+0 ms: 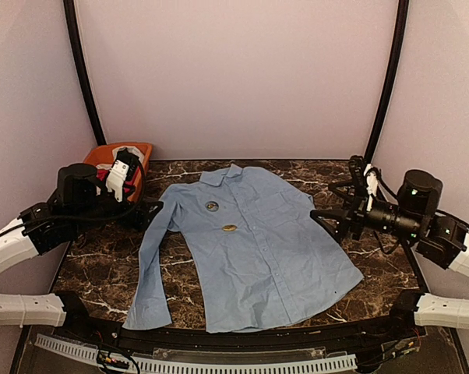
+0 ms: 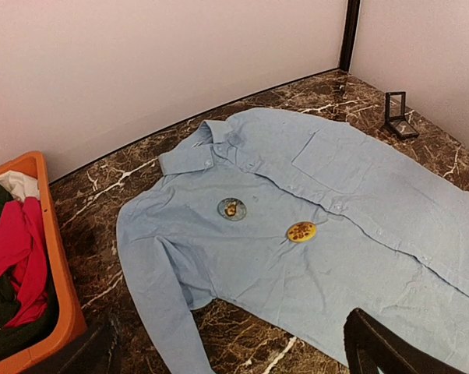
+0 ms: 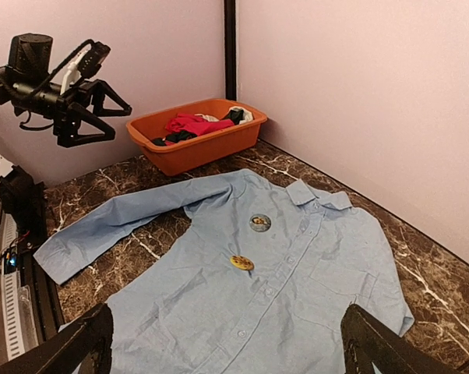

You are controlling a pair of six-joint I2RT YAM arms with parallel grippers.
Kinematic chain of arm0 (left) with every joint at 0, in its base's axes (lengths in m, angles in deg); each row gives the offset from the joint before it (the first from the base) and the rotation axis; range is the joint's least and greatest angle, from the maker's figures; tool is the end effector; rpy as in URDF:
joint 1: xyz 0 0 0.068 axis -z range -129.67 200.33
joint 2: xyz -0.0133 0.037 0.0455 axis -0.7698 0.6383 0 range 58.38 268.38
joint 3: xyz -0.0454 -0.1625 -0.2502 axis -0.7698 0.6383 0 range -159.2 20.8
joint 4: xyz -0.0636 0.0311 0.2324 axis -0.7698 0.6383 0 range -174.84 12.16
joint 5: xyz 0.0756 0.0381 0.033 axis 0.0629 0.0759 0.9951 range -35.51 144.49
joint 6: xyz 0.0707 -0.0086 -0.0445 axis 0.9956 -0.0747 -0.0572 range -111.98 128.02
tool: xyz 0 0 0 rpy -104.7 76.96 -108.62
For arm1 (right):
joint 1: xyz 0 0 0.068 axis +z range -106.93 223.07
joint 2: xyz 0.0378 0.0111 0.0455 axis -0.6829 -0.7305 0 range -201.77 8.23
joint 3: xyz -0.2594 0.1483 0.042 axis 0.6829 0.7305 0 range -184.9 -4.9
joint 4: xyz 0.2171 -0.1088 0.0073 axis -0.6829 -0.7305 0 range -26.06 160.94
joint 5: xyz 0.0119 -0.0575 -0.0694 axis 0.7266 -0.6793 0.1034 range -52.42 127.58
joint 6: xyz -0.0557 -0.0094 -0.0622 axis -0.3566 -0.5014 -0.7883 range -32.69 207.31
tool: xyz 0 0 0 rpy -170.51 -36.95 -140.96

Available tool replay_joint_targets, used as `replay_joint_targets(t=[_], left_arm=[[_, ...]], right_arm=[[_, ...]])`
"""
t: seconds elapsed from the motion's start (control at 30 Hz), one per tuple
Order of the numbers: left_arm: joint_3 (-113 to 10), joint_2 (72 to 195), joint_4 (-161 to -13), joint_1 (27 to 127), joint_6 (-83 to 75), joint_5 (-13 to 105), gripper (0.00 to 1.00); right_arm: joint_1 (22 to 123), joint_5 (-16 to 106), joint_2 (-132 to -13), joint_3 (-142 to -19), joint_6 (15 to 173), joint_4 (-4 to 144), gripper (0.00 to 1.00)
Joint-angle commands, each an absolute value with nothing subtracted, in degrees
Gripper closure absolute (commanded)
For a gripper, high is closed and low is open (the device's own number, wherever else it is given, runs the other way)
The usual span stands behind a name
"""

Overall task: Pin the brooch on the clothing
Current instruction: Reset both arms

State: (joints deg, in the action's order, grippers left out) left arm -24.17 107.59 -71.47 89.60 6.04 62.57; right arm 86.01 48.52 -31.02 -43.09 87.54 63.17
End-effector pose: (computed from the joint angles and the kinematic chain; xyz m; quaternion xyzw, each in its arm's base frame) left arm 0.1590 -0.1167 0.3347 0.2179 0.7761 -0.1542 0.5714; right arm 0.1100 0.1214 0.3327 -0.3331 0.6815 0.3056 0.5755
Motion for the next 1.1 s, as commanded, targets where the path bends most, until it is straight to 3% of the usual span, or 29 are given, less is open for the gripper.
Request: replay_joint_targets(t=[0.0, 0.27, 0.47, 0.87, 1.07], left_arm=[[-21.92, 105.47, -70.19, 89.44, 5.70, 63.05, 0.01], [-23.69, 106.60, -69.03, 89.39, 4.96, 63.02, 0.01], [-22.58, 103.32, -66.48, 89.30, 4.50, 63.78, 0.01], [-18.83, 98.50, -67.48, 89.35, 5.27, 65.93, 0.01], [-19.03, 99.75, -67.68, 89.34, 5.54, 65.40, 0.01]], right_arm=[[87.07, 52.81, -37.03, -43.16, 85.16, 65.29, 0.01], [87.69, 56.66, -78.51, -60.99, 91.29, 76.52, 0.02], [88.10, 56.50, -102.71, -82.10, 93.64, 72.13, 0.01], [92.63, 29.41, -121.07, -98.68, 87.69, 56.30, 0.01], [93.65, 24.58, -117.02, -93.07, 87.69, 60.66, 0.01]])
